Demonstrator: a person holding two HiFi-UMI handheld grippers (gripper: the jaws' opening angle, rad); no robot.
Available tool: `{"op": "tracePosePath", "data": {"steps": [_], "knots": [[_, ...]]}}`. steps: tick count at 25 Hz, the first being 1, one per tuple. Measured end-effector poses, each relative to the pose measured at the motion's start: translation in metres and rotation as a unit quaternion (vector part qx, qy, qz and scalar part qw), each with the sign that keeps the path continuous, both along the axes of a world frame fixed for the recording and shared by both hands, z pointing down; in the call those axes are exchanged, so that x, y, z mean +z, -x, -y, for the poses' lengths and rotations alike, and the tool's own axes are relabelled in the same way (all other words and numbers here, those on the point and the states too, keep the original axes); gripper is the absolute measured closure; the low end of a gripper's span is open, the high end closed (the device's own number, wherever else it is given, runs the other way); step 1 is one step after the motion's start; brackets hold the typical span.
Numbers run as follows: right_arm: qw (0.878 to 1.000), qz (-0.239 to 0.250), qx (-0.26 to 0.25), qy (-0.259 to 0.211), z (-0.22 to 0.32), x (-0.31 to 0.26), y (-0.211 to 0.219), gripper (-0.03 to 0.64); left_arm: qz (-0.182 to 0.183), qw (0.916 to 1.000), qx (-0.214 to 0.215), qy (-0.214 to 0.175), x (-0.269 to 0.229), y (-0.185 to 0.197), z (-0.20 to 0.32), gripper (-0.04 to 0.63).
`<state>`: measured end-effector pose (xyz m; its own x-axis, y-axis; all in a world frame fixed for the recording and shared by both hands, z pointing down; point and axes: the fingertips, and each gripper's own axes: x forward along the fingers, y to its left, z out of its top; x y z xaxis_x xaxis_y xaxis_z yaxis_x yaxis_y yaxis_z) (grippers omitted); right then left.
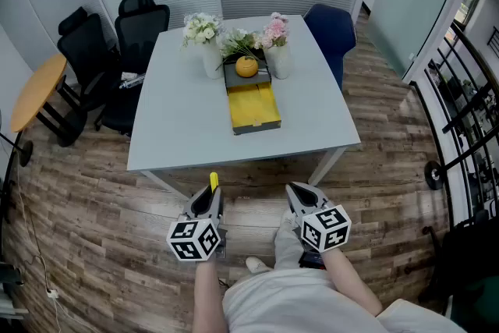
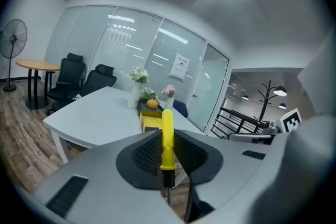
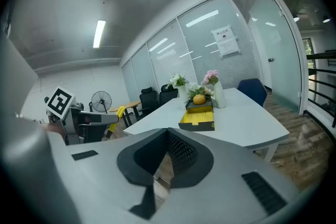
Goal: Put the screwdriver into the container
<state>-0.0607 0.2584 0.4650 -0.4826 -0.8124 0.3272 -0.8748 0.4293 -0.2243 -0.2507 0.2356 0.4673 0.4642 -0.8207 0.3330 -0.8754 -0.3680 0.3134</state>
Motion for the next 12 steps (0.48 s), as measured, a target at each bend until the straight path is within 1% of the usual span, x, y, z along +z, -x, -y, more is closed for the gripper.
{"op": "tracePosePath", "data": {"steps": [12], "knots": [[1.000, -0.003, 0.018, -0.010, -0.0108, -0.0116, 0.0008, 0.601, -0.012, 0.9999, 0.005, -0.004, -0.0056, 0.0075, -0.0024, 0.529]]}}
